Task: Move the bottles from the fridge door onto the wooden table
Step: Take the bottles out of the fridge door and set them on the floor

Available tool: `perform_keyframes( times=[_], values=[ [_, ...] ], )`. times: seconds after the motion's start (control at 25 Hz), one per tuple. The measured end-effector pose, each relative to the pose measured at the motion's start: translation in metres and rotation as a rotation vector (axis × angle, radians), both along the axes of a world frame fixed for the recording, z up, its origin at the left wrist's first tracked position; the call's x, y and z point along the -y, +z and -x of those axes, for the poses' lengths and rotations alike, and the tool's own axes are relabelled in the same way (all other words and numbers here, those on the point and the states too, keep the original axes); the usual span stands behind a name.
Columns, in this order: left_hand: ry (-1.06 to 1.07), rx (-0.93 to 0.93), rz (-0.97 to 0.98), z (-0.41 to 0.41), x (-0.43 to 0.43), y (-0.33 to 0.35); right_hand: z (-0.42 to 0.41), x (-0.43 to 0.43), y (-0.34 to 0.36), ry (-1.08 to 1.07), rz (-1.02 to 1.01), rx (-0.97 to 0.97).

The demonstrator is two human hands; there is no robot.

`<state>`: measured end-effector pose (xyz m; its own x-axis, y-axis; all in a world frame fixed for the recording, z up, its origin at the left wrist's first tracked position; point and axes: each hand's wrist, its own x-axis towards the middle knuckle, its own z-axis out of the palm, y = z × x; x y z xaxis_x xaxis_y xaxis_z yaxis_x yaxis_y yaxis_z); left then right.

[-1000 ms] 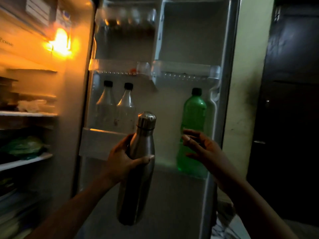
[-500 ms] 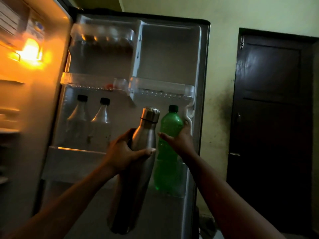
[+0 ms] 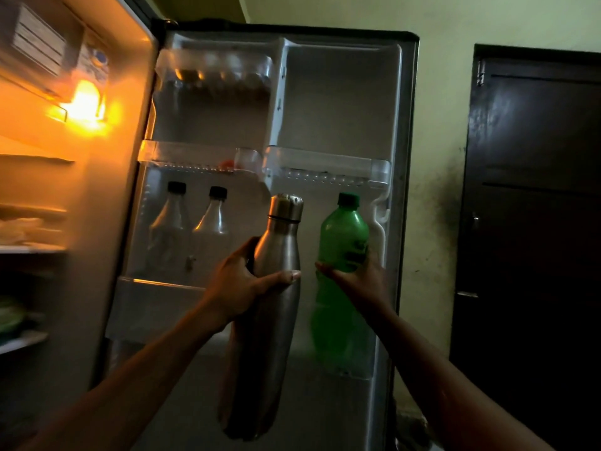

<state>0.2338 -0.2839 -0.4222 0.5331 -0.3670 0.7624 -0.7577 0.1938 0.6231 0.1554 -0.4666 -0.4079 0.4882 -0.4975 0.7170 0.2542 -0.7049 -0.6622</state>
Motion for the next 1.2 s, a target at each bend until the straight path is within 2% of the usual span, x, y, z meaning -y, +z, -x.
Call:
perform_keyframes(
  times=[0.16,0.32,0.44,0.6,0.88,1.04,1.2],
  values=[
    [0.017,0.013,0.014,-0.002,0.004,-0.003,0.013,-0.004,0.024,0.073,-0.098,0.220],
    [-0.035,-0.017,0.037,0.002,0.009,0.003,0.030,-0.001,0.053,0.020,-0.111,0.316],
    [-0.072,-0.065,0.039,0.003,0.013,0.007,0.046,0.005,0.069,-0.018,-0.145,0.253],
    [-0.120,-0.085,0.018,0.011,0.019,0.008,0.079,0.009,0.064,0.118,-0.198,0.143],
    [-0.258,-0.161,-0.001,0.050,0.042,-0.029,0.137,0.016,-0.009,0.146,-0.302,0.021],
    [-0.377,-0.217,-0.101,0.074,0.063,-0.076,0.171,0.028,-0.069,0.056,-0.369,-0.028],
    [-0.483,-0.290,-0.281,0.110,0.094,-0.134,0.206,0.047,-0.144,-0.070,-0.465,-0.134]
  ],
)
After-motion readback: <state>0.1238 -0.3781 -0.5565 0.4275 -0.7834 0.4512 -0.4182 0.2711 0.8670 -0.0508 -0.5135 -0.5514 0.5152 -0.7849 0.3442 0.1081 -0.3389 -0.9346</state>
